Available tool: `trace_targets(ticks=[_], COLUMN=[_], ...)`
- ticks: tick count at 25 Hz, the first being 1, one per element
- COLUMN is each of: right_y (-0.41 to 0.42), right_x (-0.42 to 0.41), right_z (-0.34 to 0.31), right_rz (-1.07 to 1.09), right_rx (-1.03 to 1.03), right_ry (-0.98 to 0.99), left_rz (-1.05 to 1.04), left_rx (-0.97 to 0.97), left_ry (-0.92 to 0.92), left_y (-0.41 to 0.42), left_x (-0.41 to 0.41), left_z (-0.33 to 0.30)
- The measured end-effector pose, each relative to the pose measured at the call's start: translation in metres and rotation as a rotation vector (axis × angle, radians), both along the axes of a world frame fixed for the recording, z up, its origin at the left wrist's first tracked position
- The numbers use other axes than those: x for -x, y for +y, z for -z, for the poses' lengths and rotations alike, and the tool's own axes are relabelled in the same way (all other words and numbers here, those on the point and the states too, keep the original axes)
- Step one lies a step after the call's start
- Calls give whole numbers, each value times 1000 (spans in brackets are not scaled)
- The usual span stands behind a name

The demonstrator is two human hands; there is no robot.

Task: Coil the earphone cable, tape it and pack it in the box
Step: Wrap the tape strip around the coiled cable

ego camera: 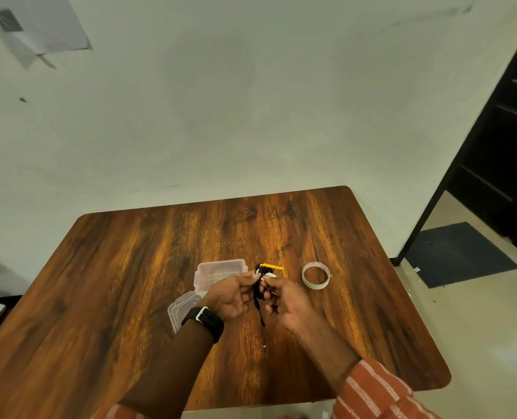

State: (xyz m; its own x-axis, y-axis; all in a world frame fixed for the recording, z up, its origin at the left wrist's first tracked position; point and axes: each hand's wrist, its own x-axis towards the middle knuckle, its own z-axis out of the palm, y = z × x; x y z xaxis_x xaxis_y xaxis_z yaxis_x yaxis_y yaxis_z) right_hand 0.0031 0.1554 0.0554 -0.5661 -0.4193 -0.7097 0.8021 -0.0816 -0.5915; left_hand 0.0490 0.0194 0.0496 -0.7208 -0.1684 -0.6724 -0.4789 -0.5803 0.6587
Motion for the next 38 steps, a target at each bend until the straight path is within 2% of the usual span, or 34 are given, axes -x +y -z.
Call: trace_targets(ticks=[3, 6, 10, 14, 18, 20, 22, 27, 30, 31, 33, 34, 38], right_y=[0, -3, -4, -2, 2, 5, 8, 15, 17, 17, 18, 18, 10], right_x=[-5, -7, -5, -3, 3, 6, 11, 36, 54, 60, 68, 70, 66], right_z=[-10, -16, -21, -25, -31, -36, -37, -9, 2, 0, -3, -2, 4], right_rz=[48, 112, 179, 137, 51, -46, -141, -191, -258, -342, -465, -491, -438], right_rx=[-86, -142, -154, -130, -83, -135, -173, -427, -357, -243, 39, 112, 0], right_ry=[50, 109, 167, 160, 169, 263, 380, 902, 1106, 1076, 887, 834, 921], left_rz=[-141, -231, -167, -27, 16, 16, -7, 11, 71, 93, 109, 103, 66], left_rx=[121, 422, 659, 1065, 1218, 1243, 1189, 1017, 1019, 1025, 1026, 1023, 997], left_ry=[-1, 50, 141, 211, 287, 301, 328, 383, 382, 383, 387, 384, 364], left_y=[9, 20, 28, 35, 32, 28, 24, 12, 5, 4, 3, 2, 2], left_x=[2, 4, 4, 0, -2, -2, 0, 0, 1, 1, 0, 0, -2], left_z=[3, 8, 14, 13, 16, 17, 16, 11, 7, 4, -2, -5, -11])
